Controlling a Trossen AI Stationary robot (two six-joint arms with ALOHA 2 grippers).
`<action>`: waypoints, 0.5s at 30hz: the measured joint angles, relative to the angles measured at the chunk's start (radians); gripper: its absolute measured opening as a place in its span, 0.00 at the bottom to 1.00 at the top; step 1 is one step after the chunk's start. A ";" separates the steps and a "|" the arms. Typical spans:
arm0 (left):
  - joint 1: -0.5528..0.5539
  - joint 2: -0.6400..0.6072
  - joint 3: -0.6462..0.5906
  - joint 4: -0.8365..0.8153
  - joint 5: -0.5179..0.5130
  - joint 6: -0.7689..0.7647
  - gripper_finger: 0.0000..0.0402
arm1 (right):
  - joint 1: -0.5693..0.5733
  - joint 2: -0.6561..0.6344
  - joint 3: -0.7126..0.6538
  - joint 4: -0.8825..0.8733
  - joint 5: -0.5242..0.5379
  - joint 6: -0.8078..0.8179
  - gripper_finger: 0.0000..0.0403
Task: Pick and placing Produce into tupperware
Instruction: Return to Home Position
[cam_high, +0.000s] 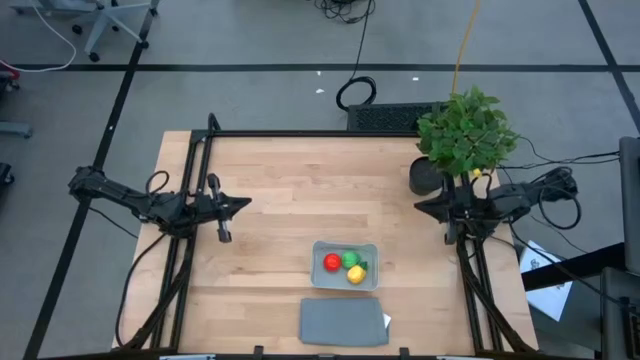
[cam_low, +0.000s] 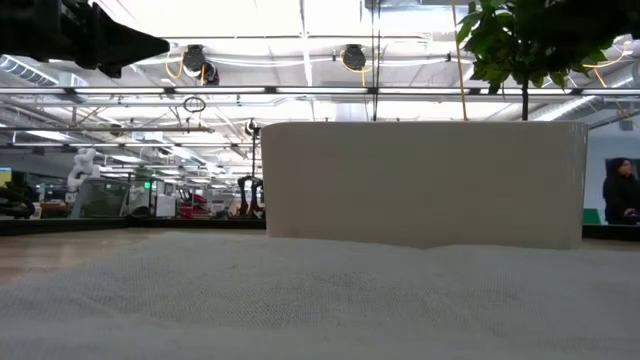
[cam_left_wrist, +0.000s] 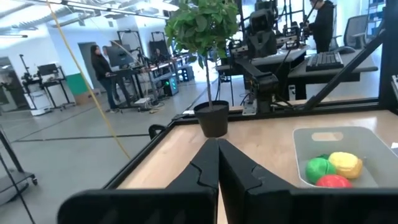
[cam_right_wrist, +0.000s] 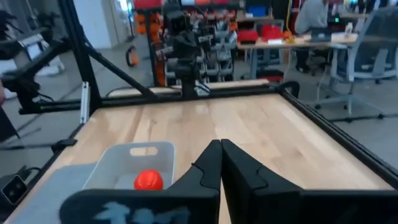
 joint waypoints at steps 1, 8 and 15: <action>0.000 0.000 0.000 0.000 -0.007 0.000 0.00 | 0.000 -0.025 -0.021 0.017 -0.001 -0.006 0.00; 0.000 0.000 0.000 0.002 -0.015 -0.014 0.00 | 0.000 -0.153 -0.203 0.253 0.026 -0.095 0.00; 0.000 0.000 0.000 0.002 -0.015 -0.010 0.00 | 0.000 -0.194 -0.251 0.276 -0.040 -0.119 0.00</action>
